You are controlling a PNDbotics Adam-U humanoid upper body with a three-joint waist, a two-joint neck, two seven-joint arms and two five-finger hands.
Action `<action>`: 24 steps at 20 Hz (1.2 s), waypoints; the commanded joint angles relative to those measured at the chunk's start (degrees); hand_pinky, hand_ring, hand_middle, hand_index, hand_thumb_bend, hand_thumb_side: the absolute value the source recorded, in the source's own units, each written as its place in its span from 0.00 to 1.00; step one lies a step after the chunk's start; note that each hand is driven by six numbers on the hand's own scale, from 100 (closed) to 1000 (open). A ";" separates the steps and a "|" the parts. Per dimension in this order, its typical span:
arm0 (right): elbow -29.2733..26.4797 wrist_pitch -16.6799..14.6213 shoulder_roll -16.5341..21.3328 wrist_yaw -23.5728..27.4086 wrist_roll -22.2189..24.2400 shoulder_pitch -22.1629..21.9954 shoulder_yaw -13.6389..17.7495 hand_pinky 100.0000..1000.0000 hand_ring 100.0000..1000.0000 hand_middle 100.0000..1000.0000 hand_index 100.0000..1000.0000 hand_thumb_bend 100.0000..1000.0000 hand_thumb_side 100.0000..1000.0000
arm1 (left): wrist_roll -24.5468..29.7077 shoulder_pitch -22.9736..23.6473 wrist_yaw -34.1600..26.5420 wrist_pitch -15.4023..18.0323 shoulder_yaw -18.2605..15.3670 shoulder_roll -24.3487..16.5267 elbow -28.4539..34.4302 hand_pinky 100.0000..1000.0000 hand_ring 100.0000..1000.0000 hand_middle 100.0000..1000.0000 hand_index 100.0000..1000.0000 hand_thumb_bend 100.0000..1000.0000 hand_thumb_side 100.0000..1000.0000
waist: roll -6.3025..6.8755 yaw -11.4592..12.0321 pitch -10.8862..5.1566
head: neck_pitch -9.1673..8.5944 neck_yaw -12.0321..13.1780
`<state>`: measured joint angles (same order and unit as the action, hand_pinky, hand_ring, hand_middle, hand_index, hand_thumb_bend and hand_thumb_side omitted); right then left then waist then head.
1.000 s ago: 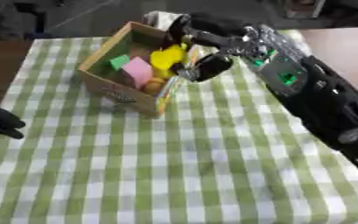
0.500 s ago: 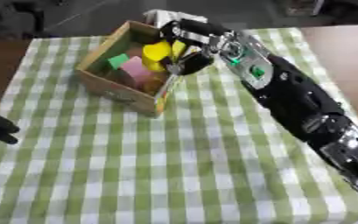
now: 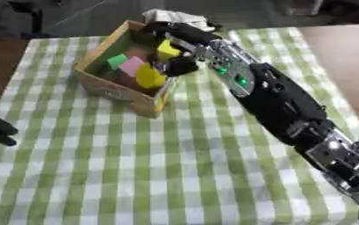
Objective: Pick up objects on the table and place them in the box.
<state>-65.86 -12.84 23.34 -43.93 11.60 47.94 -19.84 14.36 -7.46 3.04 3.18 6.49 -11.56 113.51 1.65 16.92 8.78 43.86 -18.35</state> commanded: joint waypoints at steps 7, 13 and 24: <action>-6.92 0.14 1.92 1.35 -5.03 -0.90 1.09 0.84 0.80 1.00 0.96 0.00 0.24 | -0.80 -0.63 0.56 -0.31 -0.72 -0.46 1.08 0.49 0.55 0.49 0.87 0.00 0.66 | -0.37 -1.11 -0.46 | 0.26 1.69; -25.01 4.52 6.34 25.18 -5.98 -8.23 3.33 0.79 0.70 0.93 0.89 0.00 0.31 | -2.48 -0.04 1.36 -0.70 -1.50 -0.85 1.08 0.49 0.55 0.49 0.86 0.00 0.65 | -1.10 -3.36 -0.59 | 0.26 5.51; -48.49 7.85 2.70 42.18 -9.87 -29.55 11.59 0.75 0.61 0.84 0.82 0.00 0.44 | -6.54 1.18 2.48 -2.29 -2.29 -1.26 1.08 0.49 0.57 0.51 0.86 0.00 0.67 | -2.83 -7.47 -0.51 | 0.26 11.53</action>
<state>-112.20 -4.48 26.36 -2.33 2.08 17.98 -9.68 8.47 -6.05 5.26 1.06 4.73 -11.63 113.51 -1.33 9.25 8.83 43.86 -7.59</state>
